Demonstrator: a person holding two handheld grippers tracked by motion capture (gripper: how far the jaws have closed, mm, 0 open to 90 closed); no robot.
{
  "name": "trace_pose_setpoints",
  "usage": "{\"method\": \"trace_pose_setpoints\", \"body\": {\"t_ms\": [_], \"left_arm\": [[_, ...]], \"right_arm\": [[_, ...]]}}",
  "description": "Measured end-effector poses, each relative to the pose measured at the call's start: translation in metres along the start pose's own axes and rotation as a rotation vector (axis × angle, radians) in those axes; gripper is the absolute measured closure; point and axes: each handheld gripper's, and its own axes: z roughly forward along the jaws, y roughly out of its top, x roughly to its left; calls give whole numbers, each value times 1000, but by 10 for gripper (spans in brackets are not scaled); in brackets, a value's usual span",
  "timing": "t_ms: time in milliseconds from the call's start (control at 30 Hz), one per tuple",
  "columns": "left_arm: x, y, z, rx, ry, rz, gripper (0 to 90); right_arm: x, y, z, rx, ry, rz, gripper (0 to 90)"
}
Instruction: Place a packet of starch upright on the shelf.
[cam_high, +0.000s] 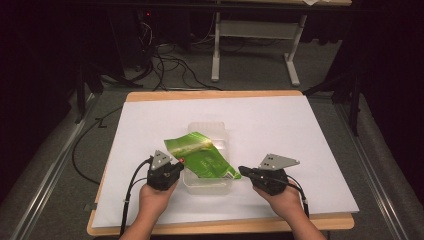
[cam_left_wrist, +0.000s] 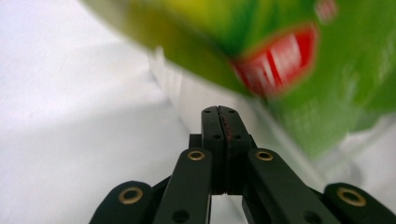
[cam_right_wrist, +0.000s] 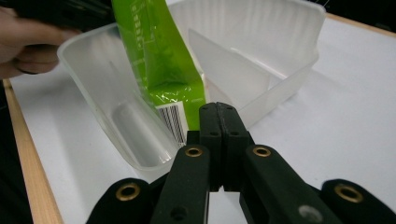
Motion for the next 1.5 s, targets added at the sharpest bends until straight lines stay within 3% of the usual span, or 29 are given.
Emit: {"method": "trace_pose_setpoints", "body": {"t_ms": [200, 400, 767, 1000, 1333, 1500], "left_arm": [[-1, -6, -14, 13, -36, -8, 900], [-3, -10, -13, 27, -73, 2, 900], [-5, -14, -14, 33, -85, -10, 900], [-3, -15, -14, 24, -106, -44, 900], [-3, -17, -14, 17, -110, -48, 900], [-4, -17, -12, 37, -100, -39, 900]], "right_arm": [[-2, 1, 9, 28, 4, 15, 900], [-2, 2, 22, 71, 49, 4, 900], [0, 7, 34, 83, 90, -5, 900], [2, 10, 41, 82, 111, -4, 900], [14, 20, 62, 111, 152, -42, 900], [11, 21, 51, 95, 117, -42, 900]]}}
